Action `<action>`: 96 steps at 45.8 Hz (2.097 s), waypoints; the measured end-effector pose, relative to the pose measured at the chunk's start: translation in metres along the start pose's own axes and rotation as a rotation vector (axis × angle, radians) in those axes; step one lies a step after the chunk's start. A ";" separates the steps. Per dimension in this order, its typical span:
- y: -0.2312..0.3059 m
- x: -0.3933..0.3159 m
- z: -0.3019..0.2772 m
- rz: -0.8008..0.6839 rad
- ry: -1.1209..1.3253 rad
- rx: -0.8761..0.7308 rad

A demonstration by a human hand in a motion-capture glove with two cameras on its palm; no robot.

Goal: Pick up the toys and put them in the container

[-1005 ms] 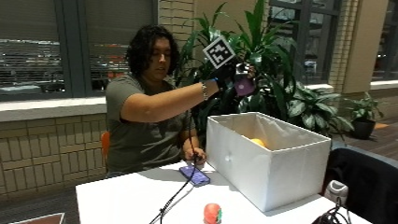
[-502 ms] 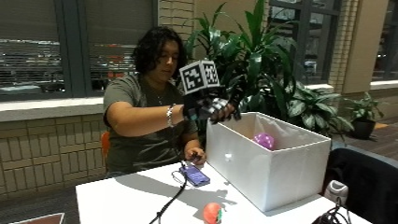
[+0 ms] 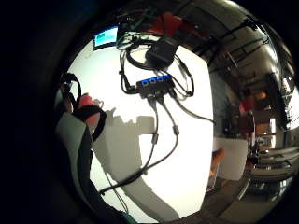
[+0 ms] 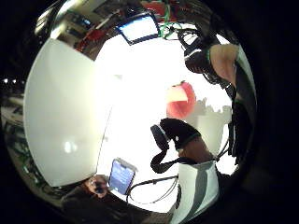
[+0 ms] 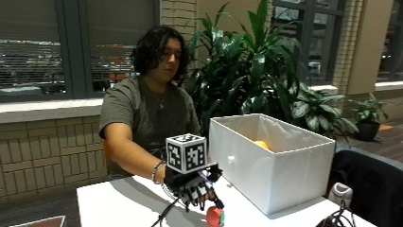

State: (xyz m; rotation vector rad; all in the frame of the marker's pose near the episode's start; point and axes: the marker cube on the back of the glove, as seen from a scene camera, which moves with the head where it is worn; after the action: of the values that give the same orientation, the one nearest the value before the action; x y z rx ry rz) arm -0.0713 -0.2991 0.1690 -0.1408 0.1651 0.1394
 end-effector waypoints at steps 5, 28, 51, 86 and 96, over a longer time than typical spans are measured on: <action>-0.004 -0.001 0.023 0.040 0.000 -0.017; 0.065 -0.060 -0.120 -0.268 -0.152 0.395; 0.110 -0.261 -0.329 -0.732 -0.281 0.561; 0.108 -0.133 -0.220 -0.473 -0.235 0.261; 0.136 -0.066 -0.149 -0.412 -0.185 0.164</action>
State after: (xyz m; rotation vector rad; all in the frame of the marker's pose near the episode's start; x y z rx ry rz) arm -0.1790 -0.1967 0.0174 0.0038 -0.0396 -0.2714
